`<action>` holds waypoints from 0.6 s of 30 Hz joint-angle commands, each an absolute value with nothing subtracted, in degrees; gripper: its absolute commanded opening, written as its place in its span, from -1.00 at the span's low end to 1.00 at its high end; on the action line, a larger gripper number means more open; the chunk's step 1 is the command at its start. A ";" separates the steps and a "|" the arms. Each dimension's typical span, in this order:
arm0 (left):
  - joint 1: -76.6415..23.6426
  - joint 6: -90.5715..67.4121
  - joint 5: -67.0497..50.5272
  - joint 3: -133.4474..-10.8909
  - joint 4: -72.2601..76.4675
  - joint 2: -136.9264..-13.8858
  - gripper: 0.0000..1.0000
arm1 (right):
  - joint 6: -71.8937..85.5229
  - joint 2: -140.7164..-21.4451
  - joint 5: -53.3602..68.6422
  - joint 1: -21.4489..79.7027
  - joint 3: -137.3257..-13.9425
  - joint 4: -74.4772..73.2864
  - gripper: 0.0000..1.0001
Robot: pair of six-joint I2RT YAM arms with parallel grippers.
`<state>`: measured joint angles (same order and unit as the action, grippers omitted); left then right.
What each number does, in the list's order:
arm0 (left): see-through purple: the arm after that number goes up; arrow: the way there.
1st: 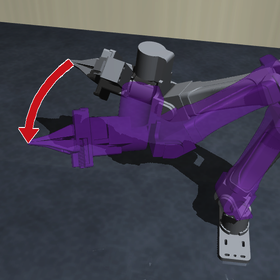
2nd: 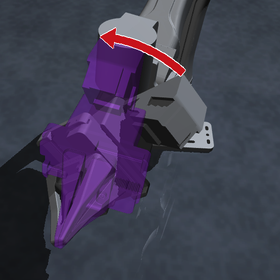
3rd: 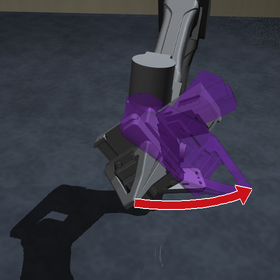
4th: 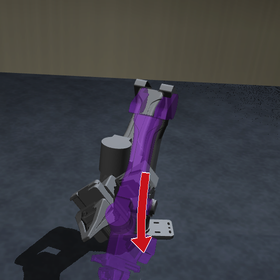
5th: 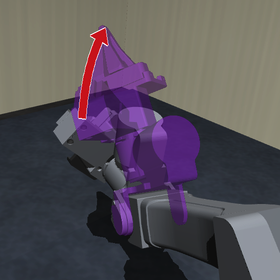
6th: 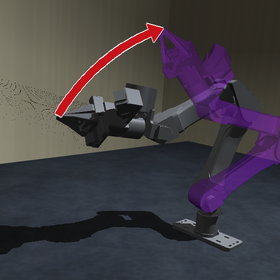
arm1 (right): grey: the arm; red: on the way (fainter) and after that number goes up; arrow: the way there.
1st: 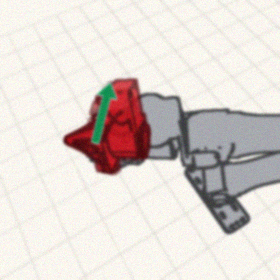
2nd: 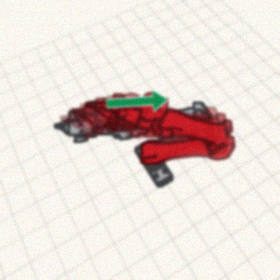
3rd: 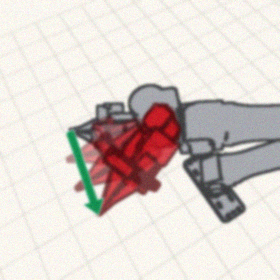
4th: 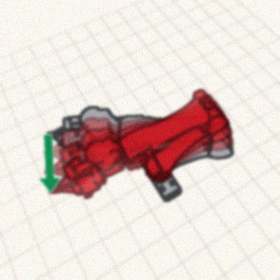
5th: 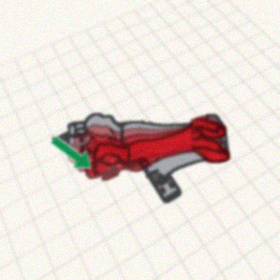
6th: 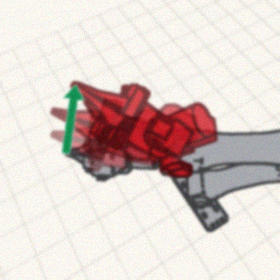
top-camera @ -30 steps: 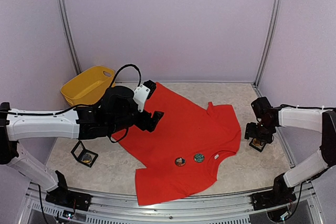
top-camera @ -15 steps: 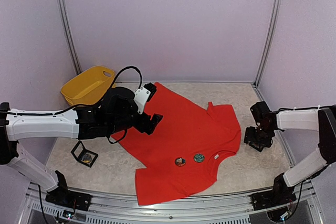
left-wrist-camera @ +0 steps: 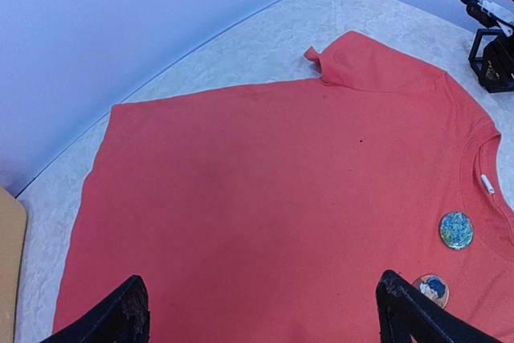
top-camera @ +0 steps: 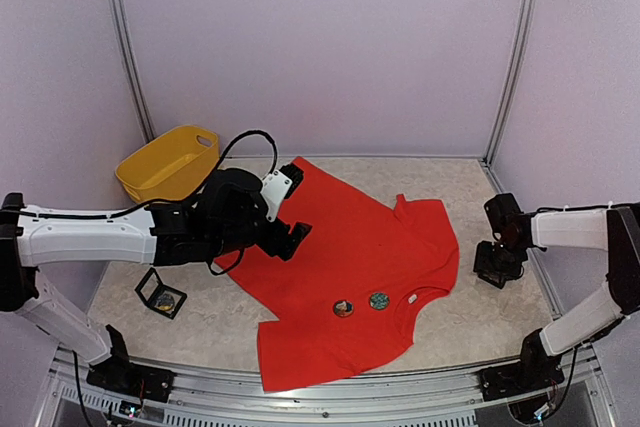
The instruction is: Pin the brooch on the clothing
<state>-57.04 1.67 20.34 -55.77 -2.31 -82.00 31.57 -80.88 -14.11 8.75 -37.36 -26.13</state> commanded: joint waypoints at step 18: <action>-56.19 2.46 19.16 -58.78 -3.76 -83.83 0.86 | 27.53 -76.26 -13.39 7.65 -37.34 -26.90 -0.30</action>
<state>-56.55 1.83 19.73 -57.10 -3.09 -83.22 28.05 -79.11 -13.96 8.34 -37.17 -25.78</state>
